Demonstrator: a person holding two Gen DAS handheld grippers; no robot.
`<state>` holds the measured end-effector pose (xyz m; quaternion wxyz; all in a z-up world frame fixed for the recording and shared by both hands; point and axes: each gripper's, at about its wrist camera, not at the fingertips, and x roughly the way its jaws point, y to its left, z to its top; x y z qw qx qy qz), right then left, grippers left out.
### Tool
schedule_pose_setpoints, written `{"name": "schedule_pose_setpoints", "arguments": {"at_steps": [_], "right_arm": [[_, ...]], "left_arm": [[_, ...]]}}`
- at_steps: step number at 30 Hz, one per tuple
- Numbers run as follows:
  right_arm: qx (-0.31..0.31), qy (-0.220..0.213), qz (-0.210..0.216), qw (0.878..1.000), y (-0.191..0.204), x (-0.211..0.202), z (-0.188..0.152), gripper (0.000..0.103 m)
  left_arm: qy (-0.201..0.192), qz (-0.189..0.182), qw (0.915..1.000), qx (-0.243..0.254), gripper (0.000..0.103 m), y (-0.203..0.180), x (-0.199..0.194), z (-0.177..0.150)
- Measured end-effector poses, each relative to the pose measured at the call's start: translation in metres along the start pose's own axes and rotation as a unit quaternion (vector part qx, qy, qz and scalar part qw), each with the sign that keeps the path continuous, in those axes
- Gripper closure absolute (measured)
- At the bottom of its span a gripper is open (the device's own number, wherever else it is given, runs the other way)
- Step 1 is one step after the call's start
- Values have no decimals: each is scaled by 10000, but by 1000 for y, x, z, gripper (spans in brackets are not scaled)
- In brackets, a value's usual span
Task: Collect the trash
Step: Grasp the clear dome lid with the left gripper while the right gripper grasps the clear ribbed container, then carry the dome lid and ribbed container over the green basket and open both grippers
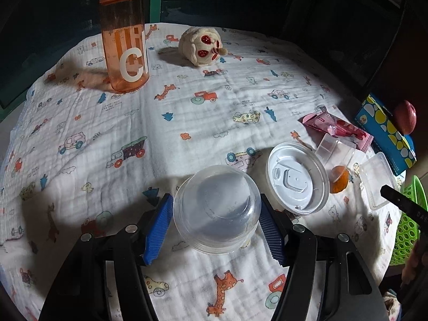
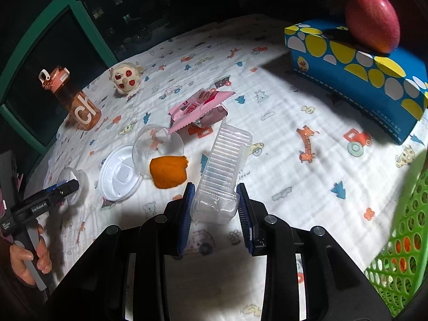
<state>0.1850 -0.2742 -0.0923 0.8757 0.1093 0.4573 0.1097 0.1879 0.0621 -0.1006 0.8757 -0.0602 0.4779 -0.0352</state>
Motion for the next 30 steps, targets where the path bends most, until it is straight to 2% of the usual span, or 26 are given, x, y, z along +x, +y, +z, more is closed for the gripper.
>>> {"name": "schedule_pose_setpoints", "arguments": {"at_steps": [8, 13, 19, 30], "right_arm": [[34, -164, -40, 9999, -10, -30, -12, 71], [32, -331, -141, 9993, -17, -53, -17, 71], [62, -558, -385, 9977, -35, -84, -27, 71], [372, -849, -979, 9909, -93, -140, -50, 71]], "left_arm": [[-289, -143, 9995, 63, 42, -6, -33, 13], [-355, -300, 9983, 343, 42, -32, -46, 15], [-328, -799, 9941, 663, 42, -83, -54, 11], [-256, -1545, 9772, 1433, 42, -205, -62, 3]]}}
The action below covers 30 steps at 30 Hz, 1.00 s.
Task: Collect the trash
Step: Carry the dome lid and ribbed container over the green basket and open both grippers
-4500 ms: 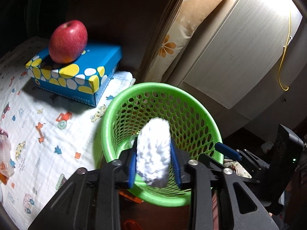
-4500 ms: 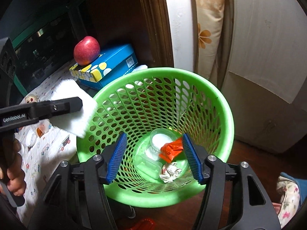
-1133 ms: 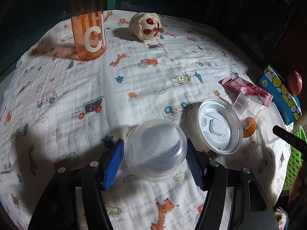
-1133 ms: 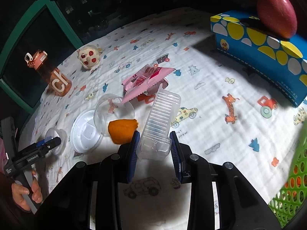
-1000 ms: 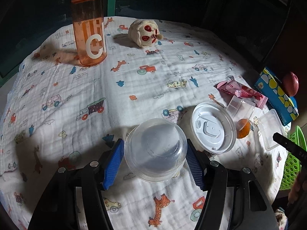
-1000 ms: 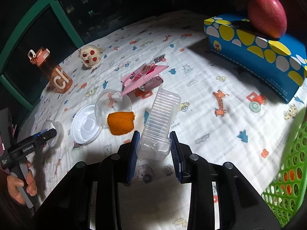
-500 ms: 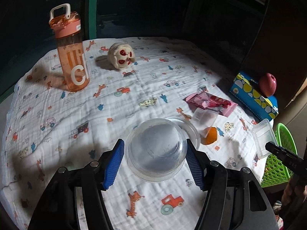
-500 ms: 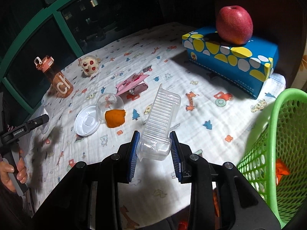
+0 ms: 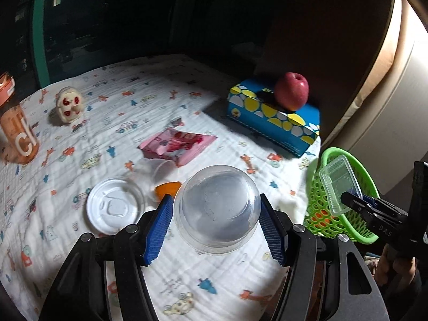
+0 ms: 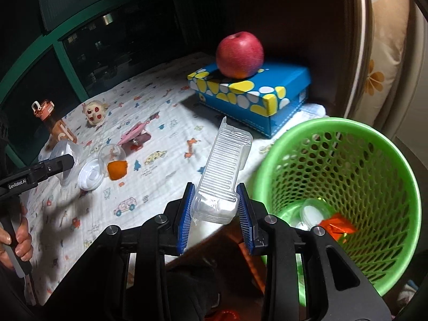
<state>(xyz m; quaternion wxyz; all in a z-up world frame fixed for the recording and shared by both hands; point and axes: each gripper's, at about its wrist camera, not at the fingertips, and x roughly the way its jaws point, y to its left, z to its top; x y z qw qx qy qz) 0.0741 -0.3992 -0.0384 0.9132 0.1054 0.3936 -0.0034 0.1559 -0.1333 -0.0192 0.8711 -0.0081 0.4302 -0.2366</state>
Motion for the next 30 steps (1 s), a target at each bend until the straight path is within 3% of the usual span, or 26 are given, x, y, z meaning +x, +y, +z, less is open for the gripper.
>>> {"name": "schedule_pose_setpoints", "arguments": {"at_steps": [16, 20, 30], "right_arm": [[534, 110, -685, 9962, -88, -24, -23, 70], [705, 94, -762, 9945, -104, -29, -28, 51], [929, -102, -946, 9911, -131, -56, -40, 42]], "left_arm": [[242, -761, 9920, 977, 42, -140, 39, 19], [317, -910, 9889, 1133, 42, -166, 48, 21], [628, -1019, 9820, 1464, 42, -214, 75, 12]]}}
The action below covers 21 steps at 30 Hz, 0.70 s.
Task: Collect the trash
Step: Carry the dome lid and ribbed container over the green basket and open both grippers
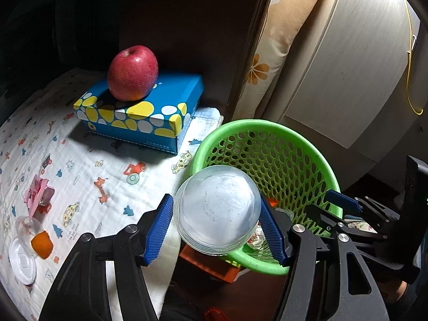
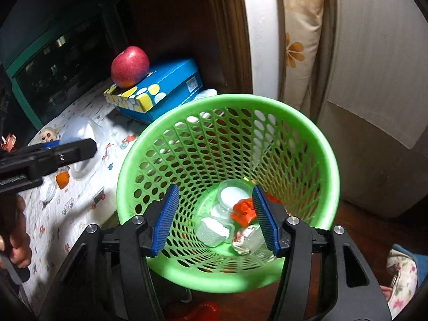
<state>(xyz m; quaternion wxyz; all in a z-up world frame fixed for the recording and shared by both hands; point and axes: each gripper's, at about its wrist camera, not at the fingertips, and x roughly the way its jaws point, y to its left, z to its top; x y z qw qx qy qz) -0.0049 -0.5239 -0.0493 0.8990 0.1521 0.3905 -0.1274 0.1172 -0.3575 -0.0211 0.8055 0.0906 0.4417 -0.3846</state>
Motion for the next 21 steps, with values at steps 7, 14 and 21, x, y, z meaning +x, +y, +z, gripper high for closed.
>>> {"name": "schedule_pose_setpoints", "arguments": {"at_steps": [7, 14, 21], "right_arm": [[119, -187, -93, 9997, -17, -19, -5, 33], [229, -196, -92, 9995, -27, -23, -10, 32], [201, -242, -19, 9995, -21, -25, -9, 31]], "left_arm": [[240, -134, 9996, 77, 41, -20, 23, -1], [260, -269, 9992, 146, 34, -34, 30, -4], [158, -294, 9994, 72, 31, -26, 21, -10]]}}
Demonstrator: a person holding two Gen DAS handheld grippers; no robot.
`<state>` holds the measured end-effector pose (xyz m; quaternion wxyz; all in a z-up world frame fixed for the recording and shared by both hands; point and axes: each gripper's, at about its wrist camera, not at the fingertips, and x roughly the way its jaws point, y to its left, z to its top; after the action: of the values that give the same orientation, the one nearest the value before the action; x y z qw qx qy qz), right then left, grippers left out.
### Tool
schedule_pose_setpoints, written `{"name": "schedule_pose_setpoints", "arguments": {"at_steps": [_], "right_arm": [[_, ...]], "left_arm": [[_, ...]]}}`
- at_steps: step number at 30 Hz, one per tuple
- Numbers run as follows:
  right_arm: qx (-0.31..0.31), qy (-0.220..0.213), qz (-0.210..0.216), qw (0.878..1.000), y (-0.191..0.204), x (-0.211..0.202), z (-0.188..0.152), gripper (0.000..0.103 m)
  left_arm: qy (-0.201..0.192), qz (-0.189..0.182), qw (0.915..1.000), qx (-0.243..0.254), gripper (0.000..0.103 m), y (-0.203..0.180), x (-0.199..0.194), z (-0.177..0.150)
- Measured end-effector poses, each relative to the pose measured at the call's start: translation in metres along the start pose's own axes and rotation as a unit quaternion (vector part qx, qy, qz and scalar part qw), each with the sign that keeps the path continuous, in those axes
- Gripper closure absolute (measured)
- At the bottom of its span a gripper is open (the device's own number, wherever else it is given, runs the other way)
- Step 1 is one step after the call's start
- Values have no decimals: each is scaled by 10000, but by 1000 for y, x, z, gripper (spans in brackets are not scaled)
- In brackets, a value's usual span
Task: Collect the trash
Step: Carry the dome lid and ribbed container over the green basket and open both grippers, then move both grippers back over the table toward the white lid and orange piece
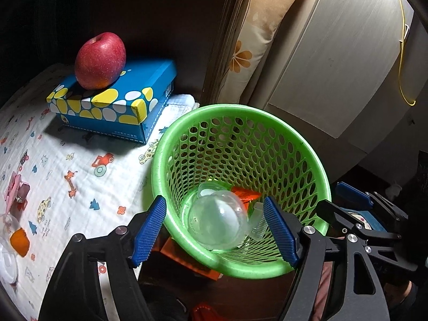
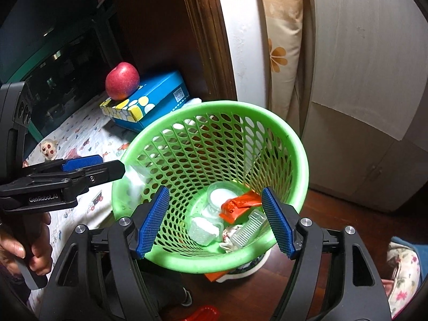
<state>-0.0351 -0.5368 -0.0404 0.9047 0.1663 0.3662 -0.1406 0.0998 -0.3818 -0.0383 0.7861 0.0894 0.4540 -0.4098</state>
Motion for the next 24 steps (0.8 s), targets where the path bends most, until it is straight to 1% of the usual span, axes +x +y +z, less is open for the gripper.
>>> {"name": "schedule_pose_setpoints", "arguments": {"at_steps": [4, 6, 10, 14, 17, 18, 19, 24], "right_arm": [[-40, -27, 59, 10000, 8, -2, 1, 30], [-82, -41, 86, 9999, 12, -2, 2, 30], [-139, -59, 153, 9998, 20, -2, 5, 29], [-236, -23, 230, 9995, 32, 2, 7, 28], [-317, 10, 323, 9990, 44, 6, 8, 27], [-349, 17, 354, 9988, 49, 7, 8, 27], [-386, 23, 382, 9985, 53, 8, 8, 26], [-592, 83, 555, 9967, 81, 17, 12, 25]], "left_arm": [[-30, 39, 10000, -78, 31, 8, -5, -2], [-74, 128, 9999, -83, 31, 13, -10, -5], [-179, 388, 9990, -146, 31, 28, -24, -12], [-221, 672, 9967, -390, 31, 56, -37, -22], [-265, 964, 9933, -575, 31, 82, -49, -31], [-281, 1078, 9916, -656, 25, 91, -53, -34], [-315, 1182, 9899, -723, 24, 100, -57, -37], [-358, 1747, 9794, -948, 22, 148, -79, -55]]}}
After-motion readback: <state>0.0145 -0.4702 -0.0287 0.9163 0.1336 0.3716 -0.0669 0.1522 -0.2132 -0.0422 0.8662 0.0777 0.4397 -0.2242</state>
